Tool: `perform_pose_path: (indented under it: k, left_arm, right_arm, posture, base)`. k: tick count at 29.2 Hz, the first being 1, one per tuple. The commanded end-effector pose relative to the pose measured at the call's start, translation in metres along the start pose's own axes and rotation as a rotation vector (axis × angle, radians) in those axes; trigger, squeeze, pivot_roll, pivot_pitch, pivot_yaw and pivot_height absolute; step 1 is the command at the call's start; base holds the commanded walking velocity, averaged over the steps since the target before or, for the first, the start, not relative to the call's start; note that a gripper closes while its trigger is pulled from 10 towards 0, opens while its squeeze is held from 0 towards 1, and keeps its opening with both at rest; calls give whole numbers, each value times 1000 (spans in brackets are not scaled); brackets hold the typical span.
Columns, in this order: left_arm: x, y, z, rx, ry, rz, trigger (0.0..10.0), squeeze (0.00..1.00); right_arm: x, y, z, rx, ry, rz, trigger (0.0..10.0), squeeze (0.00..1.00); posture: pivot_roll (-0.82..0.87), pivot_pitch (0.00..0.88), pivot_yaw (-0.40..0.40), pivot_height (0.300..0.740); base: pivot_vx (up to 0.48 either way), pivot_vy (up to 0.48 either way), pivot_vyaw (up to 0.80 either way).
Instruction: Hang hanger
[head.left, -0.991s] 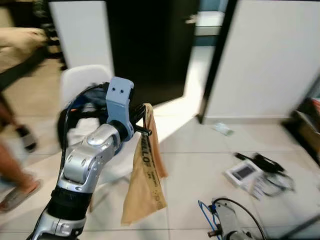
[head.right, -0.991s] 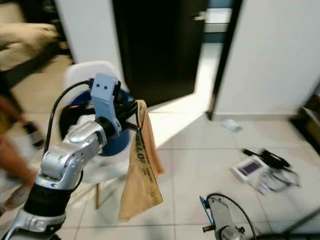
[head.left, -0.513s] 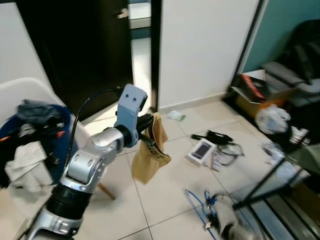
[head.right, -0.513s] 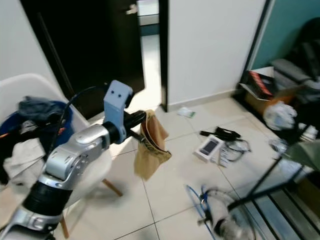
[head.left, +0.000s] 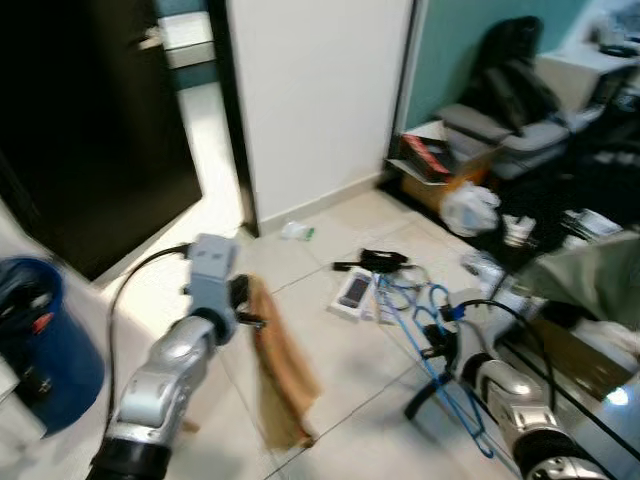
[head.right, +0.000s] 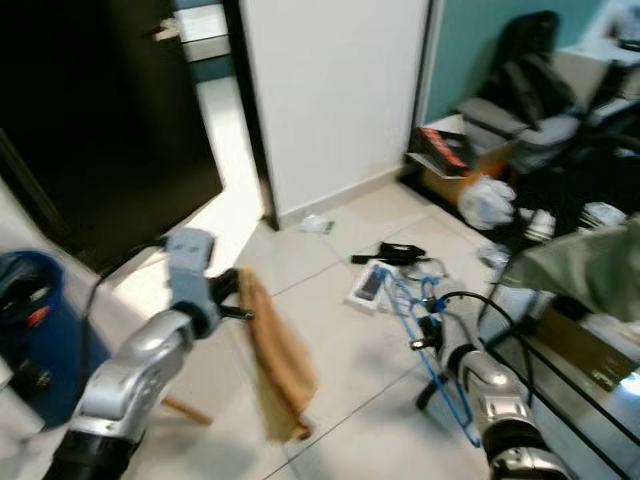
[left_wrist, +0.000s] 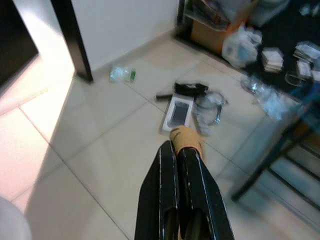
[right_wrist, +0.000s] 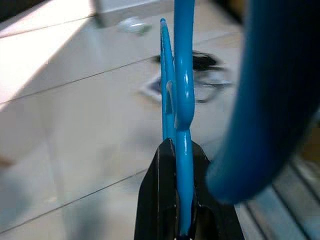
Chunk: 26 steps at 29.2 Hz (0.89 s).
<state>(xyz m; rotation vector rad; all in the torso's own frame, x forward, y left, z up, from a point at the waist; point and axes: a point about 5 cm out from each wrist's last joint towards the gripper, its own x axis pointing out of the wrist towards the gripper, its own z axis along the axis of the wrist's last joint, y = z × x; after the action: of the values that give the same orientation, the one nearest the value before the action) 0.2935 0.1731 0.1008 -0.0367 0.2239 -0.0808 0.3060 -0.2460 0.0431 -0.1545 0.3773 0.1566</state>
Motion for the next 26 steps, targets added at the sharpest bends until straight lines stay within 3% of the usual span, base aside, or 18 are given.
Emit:
perform_pose_path:
  k: [1,2,3,4,5,6,7,8,13,14,17,26]
  left_arm:
    - [-9,18,-32,33,97,68,10000,0]
    - [-17,17,-54,26,143,76,10000,0]
    - [-17,17,-54,26,143,76,10000,0]
    - [-23,13,-70,8,184,73,10000,0]
    - [-23,13,-70,8,184,73,10000,0]
    - [-30,8,-84,-10,205,68,10000,0]
    - [-37,3,-100,-51,270,63,10000,0]
    - [-41,2,-105,-90,270,73,10000,0]
    - [-42,3,-107,-134,242,93,10000,0]
    - [-38,6,-107,-129,229,73,10000,0]
    - [-35,8,-110,-123,237,62,10000,0]
    - [-33,15,-124,-115,252,65,10000,0]
  right_arm:
    - [-1,11,-12,1,18,15,10000,0]
    - [-5,14,-27,26,59,17,10000,0]
    - [-5,14,-27,26,59,17,10000,0]
    - [-10,18,-40,58,95,18,10000,0]
    - [-10,18,-40,58,95,18,10000,0]
    - [-15,22,-53,91,129,26,10000,0]
    - [-18,24,-58,115,138,37,10000,0]
    - [-21,22,-62,96,158,42,10000,0]
    - [-23,17,-65,72,180,45,10000,0]
    - [-30,4,-72,61,221,33,10000,0]
    - [-37,-7,-77,60,248,17,10000,0]
    - [-53,-27,-88,56,316,-35,10000,0]
  posture:
    - [-78,0,-5,740]
    - [-64,0,-27,740]
    - [-64,0,-27,740]
    - [-64,0,-29,740]
    - [-64,0,-29,740]
    - [-73,0,-31,740]
    - [-74,0,-32,740]
    - [-75,0,-43,740]
    - [-64,0,-50,740]
    - [-69,0,-49,740]
    - [-73,0,-45,740]
    - [-74,0,-34,740]
  base:
    - [0,0,-800]
    - [0,0,-800]
    - [0,0,-800]
    - [0,0,-800]
    - [0,0,-800]
    - [0,0,-800]
    - [0,0,-800]
    - [0,0,-800]
    - [0,0,-800]
    - [0,0,-800]
    - [0,0,-800]
    - [0,0,-800]
